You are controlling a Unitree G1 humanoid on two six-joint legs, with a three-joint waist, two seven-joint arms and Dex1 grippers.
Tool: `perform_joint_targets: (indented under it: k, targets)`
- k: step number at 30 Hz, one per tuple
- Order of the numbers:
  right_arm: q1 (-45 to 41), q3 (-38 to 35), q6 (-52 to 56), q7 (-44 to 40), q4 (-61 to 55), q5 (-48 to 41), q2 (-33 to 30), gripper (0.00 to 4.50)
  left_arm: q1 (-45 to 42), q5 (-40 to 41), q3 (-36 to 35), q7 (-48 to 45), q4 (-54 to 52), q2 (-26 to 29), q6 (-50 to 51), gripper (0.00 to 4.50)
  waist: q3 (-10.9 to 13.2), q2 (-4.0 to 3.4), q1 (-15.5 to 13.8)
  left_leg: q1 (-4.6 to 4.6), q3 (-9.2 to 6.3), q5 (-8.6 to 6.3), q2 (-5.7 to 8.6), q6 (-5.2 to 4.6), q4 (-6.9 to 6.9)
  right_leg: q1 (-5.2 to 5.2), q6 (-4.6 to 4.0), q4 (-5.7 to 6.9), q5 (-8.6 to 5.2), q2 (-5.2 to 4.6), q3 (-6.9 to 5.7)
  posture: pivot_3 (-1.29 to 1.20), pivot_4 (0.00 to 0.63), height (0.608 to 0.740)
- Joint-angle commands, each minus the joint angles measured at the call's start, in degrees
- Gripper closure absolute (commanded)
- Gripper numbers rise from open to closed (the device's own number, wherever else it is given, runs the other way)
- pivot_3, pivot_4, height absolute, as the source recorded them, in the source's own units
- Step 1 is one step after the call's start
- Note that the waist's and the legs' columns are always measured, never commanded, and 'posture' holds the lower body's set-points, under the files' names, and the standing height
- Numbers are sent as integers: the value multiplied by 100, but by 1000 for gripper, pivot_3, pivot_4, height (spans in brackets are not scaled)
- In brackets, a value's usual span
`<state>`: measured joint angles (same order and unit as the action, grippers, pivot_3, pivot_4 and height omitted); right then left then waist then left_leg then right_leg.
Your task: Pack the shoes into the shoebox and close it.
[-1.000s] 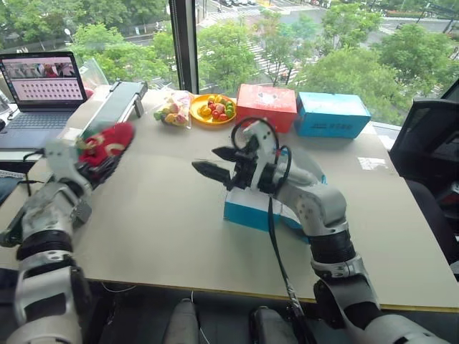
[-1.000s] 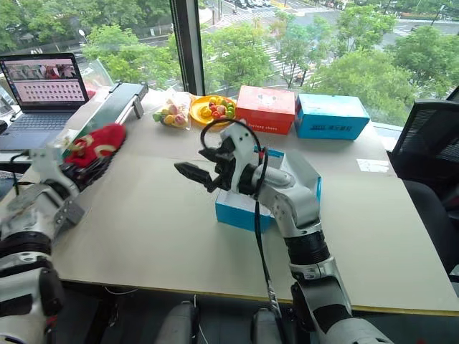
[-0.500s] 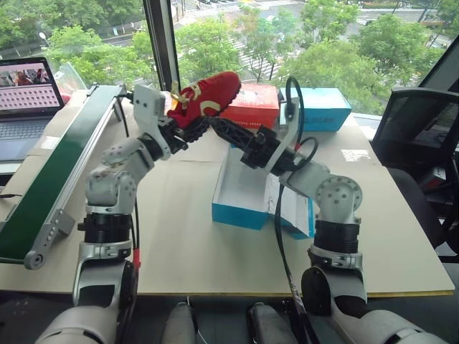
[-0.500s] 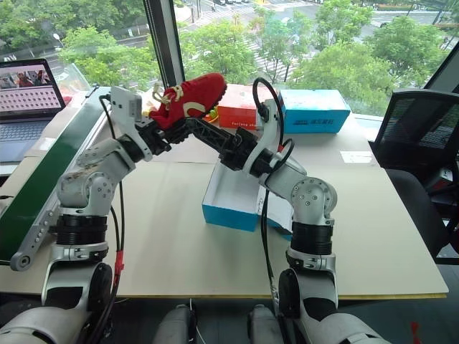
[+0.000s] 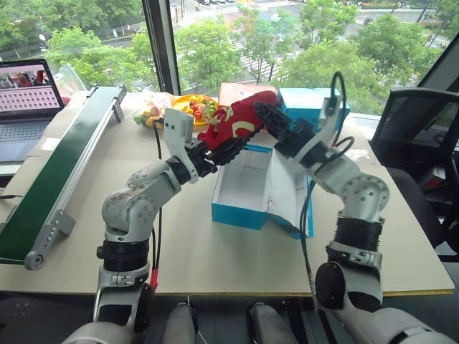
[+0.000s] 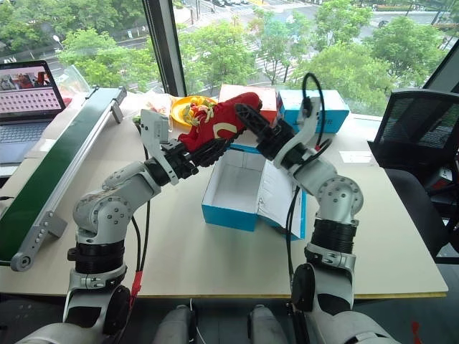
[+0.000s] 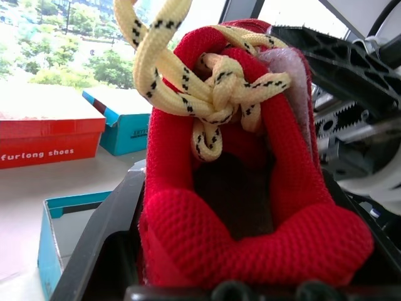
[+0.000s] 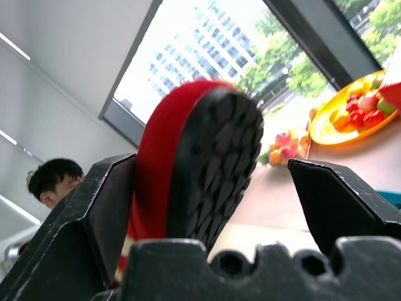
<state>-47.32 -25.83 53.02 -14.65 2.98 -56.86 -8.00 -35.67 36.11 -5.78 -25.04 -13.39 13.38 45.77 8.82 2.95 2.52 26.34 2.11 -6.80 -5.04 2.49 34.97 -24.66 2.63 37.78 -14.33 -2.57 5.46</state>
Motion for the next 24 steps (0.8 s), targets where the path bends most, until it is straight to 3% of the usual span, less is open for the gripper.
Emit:
perform_joint_targets:
  k: [1,7,11,12,15,21,24]
  targets:
    - [-125,100,-74,-40,-143,-179,-22,1049,-222,98,-55,130,-150,-77,-81,1927,1,-2,12,0,-1,0,0,0,0,0,0,0,0,1,0,0,150,740]
    - [-112,385,-78,94,-267,-110,47,3174,-203,104,-137,156,-174,37,-90,1927,4,-6,-1,0,-5,0,2,0,0,5,1,-9,0,0,-2,0,150,740]
    - [-193,546,-122,107,-197,101,-116,4077,-99,373,-381,85,-284,147,-20,368,4,-7,-4,0,-6,0,2,0,-2,9,1,-16,0,0,-3,0,150,740]
    - [-230,585,-143,129,-163,174,-165,4123,-61,402,-422,62,-313,218,1,39,4,-7,1,0,-6,0,2,0,-2,9,1,-16,0,-1,-4,0,150,740]
    - [-364,817,-319,176,-44,629,-398,4154,115,399,-502,-82,-386,586,49,0,8,-13,9,0,-7,-1,2,-1,-4,8,1,-16,0,0,-4,0,150,740]
    - [-713,1990,-409,134,330,2228,-1259,4163,1433,227,-675,-1530,-674,2655,36,0,10,-16,49,-2,-6,-1,1,0,-19,1,-6,-23,-5,0,-3,0,150,740]
    - [-783,2260,-140,242,383,2588,-1385,4163,1773,-14,-714,-1720,-499,3099,-257,0,11,-17,23,2,-2,-2,1,0,-31,-11,-17,-25,-12,-3,-3,0,150,740]
